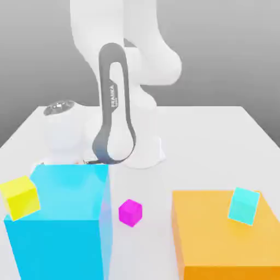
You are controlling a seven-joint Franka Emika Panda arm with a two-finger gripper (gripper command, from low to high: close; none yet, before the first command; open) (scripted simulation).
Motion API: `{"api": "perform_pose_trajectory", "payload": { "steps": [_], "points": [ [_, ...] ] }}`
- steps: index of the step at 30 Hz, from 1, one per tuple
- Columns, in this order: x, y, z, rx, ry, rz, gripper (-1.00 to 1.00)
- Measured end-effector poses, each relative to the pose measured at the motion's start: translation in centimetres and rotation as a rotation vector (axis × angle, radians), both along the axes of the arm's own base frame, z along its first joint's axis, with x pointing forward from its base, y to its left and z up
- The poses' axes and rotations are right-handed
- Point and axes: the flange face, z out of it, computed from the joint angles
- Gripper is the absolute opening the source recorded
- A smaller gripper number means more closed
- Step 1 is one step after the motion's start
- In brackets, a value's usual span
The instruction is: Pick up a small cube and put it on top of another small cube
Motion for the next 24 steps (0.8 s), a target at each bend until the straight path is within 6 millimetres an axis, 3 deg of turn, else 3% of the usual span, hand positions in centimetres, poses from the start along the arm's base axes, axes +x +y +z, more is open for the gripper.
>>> {"api": "perform_pose_trajectory", "payload": {
  "steps": [11, 14, 24],
  "points": [
    [-0.3, -0.2, 5.4, 0.002, 0.002, -0.009, -1.0],
    [0.3, -2.8, 6.8, -0.019, -0.006, 0.046, -1.0],
    [8.7, -9.3, 15.5, -0.073, 0.01, 0.306, -1.0]
  ]
}}
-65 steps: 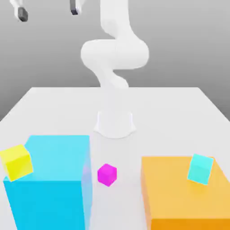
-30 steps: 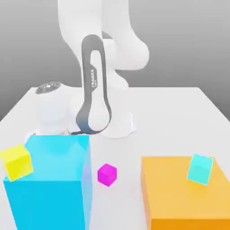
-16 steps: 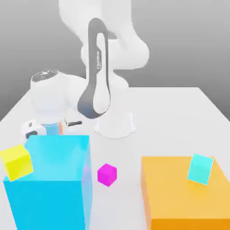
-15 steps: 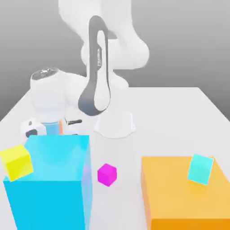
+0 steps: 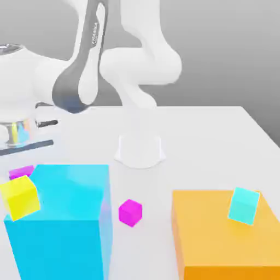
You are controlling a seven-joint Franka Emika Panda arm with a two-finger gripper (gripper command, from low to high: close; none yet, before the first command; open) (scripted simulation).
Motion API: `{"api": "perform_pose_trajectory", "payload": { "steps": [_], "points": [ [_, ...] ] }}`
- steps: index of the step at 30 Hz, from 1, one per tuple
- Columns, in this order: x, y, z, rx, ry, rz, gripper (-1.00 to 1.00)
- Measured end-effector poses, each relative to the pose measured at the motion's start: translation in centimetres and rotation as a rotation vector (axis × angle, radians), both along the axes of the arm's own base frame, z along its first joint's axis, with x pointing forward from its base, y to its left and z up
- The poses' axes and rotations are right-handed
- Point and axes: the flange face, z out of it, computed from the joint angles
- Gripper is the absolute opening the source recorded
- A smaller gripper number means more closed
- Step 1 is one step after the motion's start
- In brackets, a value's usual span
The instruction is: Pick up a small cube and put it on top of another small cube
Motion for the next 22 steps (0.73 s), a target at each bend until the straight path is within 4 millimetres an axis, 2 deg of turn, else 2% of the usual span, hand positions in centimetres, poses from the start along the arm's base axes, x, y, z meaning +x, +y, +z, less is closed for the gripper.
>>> {"api": "perform_pose_trajectory", "payload": {
  "steps": [3, 5, 10, 13, 14, 16, 17, 18, 22],
  "points": [
    [2.4, -1.1, 3.4, -0.007, 0.007, 0.059, -1.0],
    [4.5, -0.6, 5.7, 0.0, 0.011, 0.098, -1.0],
    [10.3, 4.0, 12.0, 0.031, 0.016, 0.236, -1.0],
    [12.5, 6.8, 15.5, 0.061, 0.017, 0.288, -1.0],
    [13.0, 7.8, 15.0, 0.069, 0.017, 0.301, -1.0],
    [13.7, 9.5, 12.3, 0.076, 0.018, 0.328, -1.0],
    [13.6, 9.1, 10.8, 0.077, 0.018, 0.32, 1.0],
    [13.4, 8.5, 10.8, 0.077, 0.017, 0.308, 1.0],
    [13.4, 8.5, 10.8, 0.077, 0.017, 0.308, 1.0]
  ]
}}
